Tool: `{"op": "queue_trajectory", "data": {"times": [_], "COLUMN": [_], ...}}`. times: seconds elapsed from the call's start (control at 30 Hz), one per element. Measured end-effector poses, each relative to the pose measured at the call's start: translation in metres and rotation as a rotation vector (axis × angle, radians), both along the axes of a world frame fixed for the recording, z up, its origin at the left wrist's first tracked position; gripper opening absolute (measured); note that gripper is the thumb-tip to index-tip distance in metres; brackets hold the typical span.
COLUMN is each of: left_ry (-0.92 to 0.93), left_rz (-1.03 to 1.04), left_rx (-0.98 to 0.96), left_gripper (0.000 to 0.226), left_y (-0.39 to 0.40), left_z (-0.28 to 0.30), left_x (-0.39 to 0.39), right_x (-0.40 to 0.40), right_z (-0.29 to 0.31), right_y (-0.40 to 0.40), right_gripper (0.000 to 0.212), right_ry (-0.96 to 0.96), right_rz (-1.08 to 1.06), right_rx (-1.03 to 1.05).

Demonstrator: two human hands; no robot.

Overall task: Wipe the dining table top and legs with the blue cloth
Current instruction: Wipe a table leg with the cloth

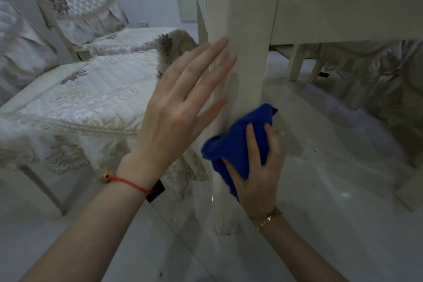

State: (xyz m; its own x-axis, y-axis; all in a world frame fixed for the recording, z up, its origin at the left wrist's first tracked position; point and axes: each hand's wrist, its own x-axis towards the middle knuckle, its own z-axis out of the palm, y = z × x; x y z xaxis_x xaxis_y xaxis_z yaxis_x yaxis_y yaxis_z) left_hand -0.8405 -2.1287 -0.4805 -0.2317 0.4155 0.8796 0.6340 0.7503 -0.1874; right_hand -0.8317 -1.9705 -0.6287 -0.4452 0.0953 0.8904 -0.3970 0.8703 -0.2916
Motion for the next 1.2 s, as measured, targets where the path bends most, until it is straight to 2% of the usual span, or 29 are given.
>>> {"op": "queue_trajectory", "data": {"times": [0.1, 0.17, 0.27, 0.37, 0.43, 0.57, 0.63, 0.7, 0.8, 0.9, 0.97, 1.1, 1.2], "left_ry": [-0.035, -0.089, -0.156, -0.143, -0.123, -0.164, -0.165, -0.163, -0.173, -0.174, -0.183, -0.178, -0.173], "left_rz": [0.042, 0.075, 0.091, 0.051, 0.046, 0.059, 0.070, 0.075, 0.062, 0.053, 0.058, 0.064, 0.070], "left_rx": [-0.068, -0.081, -0.056, 0.025, 0.032, -0.034, -0.032, -0.028, -0.012, 0.007, 0.002, 0.002, -0.001], "left_gripper": [0.045, 0.046, 0.045, 0.037, 0.037, 0.052, 0.056, 0.057, 0.056, 0.053, 0.054, 0.054, 0.055], "left_y": [0.000, 0.000, 0.005, 0.009, 0.007, 0.003, 0.005, 0.006, 0.007, 0.008, 0.008, 0.009, 0.009], "left_z": [-0.041, -0.065, -0.081, -0.080, -0.076, -0.079, -0.081, -0.082, -0.082, -0.082, -0.083, -0.084, -0.085], "left_x": [0.009, 0.012, 0.012, 0.010, 0.008, 0.007, 0.007, 0.007, 0.007, 0.006, 0.006, 0.007, 0.007], "right_x": [0.017, 0.019, 0.008, -0.012, -0.017, 0.005, 0.011, 0.010, -0.001, -0.009, -0.006, 0.018, 0.017], "right_z": [-0.058, -0.078, -0.063, -0.029, -0.034, -0.110, -0.133, -0.123, -0.078, -0.056, -0.076, -0.138, -0.130], "right_y": [0.013, 0.011, -0.004, -0.012, -0.013, -0.014, -0.012, -0.012, -0.017, -0.020, -0.019, -0.015, -0.015], "right_gripper": [0.074, 0.076, 0.074, 0.073, 0.078, 0.089, 0.087, 0.082, 0.077, 0.084, 0.088, 0.100, 0.094], "right_ry": [-0.168, -0.208, -0.122, 0.013, 0.012, -0.227, -0.309, -0.292, -0.137, -0.073, -0.126, -0.418, -0.414], "right_rz": [-0.019, -0.010, 0.022, 0.046, 0.059, 0.005, 0.006, 0.036, 0.076, 0.079, 0.075, 0.053, 0.079], "right_rx": [0.070, 0.059, -0.039, -0.117, -0.139, -0.102, -0.073, -0.108, -0.184, -0.239, -0.230, -0.179, -0.211]}}
